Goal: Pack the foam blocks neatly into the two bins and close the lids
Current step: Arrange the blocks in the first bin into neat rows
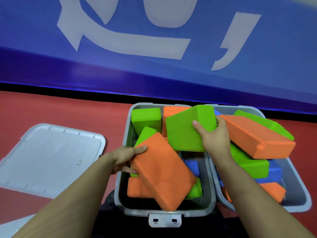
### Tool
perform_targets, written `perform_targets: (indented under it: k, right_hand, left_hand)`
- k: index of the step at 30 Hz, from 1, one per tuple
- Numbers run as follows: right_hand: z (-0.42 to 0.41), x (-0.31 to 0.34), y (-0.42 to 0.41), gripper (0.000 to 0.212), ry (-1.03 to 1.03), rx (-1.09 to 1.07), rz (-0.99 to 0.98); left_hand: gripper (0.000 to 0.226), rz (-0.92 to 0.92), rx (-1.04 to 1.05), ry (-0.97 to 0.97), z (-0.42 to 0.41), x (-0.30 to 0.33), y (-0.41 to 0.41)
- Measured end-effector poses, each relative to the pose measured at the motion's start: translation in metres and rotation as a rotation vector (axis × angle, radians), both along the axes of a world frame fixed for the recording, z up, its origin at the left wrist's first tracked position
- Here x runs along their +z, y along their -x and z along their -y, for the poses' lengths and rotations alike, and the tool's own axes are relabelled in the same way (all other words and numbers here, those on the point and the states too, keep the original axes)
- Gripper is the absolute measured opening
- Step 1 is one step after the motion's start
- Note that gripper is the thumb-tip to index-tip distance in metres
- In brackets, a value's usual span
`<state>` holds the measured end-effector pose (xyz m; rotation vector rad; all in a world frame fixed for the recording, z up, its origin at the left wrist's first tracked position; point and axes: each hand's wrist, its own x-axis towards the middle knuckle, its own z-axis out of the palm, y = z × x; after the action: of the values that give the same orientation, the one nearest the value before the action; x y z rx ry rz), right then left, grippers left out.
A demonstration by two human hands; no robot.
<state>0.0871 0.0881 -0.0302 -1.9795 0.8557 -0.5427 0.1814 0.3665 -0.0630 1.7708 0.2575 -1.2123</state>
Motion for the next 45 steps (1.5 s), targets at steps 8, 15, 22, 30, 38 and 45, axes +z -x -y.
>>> perform_targets:
  k: [8,15,22,30,38,45]
  right_hand:
    - [0.002,0.003,-0.006,0.057,-0.073,-0.008,0.093]
    - [0.007,-0.006,0.0,0.065,-0.452,0.076,-0.018]
    - [-0.002,-0.01,0.024,0.057,-0.901,0.439,-0.248]
    - [-0.034,-0.028,0.023,0.047,-0.84,0.766,-0.431]
    - [-0.054,-0.033,-0.008,0.046,-0.66,0.736,-0.325]
    - [-0.03,-0.051,-0.027,0.039,-0.537,0.377,-0.236]
  left_hand:
    - [0.063,-0.161,-0.279,-0.114,0.006,-0.053,0.031]
    - [0.056,-0.134,-0.444,-0.172,-0.005,-0.039,0.022]
    - [0.08,-0.038,-0.123,0.155,-0.028,0.016,-0.006]
    - [0.086,0.112,-0.376,-0.072,-0.023,0.021,0.0]
    - [0.101,0.258,-0.399,-0.056,0.01,0.015,-0.008]
    - [0.085,0.273,-0.161,-0.11,-0.024,0.023,-0.035]
